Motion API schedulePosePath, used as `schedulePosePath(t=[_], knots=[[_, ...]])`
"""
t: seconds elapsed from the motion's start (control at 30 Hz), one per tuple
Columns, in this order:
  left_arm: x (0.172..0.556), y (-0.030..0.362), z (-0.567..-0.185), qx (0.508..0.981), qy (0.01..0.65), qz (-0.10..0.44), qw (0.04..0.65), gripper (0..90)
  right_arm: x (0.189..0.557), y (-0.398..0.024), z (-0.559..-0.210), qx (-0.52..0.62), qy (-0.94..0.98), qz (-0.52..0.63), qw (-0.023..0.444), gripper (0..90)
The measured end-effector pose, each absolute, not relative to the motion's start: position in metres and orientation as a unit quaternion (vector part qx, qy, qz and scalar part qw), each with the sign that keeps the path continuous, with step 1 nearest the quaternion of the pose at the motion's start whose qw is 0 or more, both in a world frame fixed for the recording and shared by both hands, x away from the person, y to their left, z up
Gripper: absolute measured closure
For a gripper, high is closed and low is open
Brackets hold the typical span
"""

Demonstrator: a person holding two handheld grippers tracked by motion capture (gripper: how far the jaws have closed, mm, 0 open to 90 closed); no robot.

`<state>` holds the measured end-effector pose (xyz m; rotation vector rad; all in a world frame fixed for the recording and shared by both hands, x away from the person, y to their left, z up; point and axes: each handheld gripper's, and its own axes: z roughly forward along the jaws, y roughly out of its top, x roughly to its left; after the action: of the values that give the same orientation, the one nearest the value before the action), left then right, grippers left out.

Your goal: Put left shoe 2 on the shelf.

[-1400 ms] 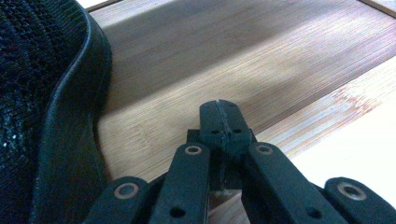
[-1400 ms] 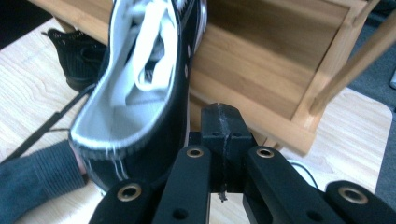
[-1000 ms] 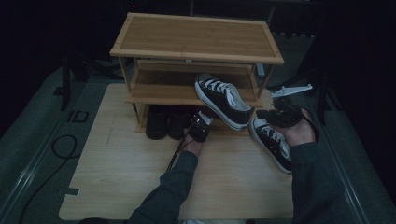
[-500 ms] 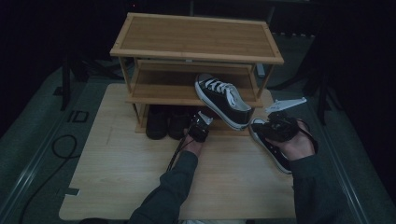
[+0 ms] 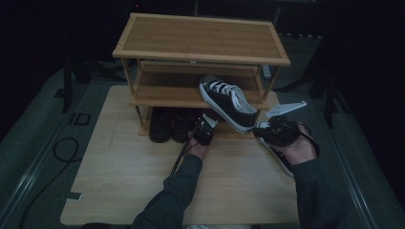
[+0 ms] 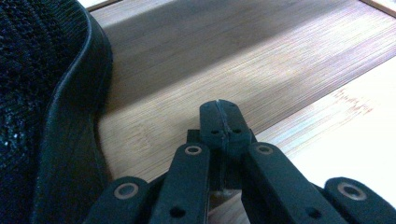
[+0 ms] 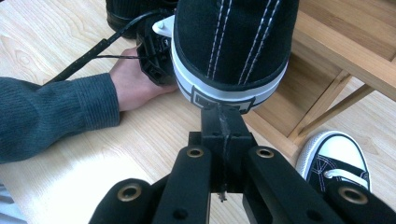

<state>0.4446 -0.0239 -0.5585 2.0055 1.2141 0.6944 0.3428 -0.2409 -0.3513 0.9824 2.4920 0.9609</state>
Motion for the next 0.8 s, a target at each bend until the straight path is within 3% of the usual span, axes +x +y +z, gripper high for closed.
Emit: schedulePosePath(t=[0.8], knots=[[0.445, -0.023, -0.558, 0.771, 0.468, 0.264, 0.342, 90.0, 0.34, -0.216, -0.341, 0.304, 0.872, 0.348, 0.163, 90.0]])
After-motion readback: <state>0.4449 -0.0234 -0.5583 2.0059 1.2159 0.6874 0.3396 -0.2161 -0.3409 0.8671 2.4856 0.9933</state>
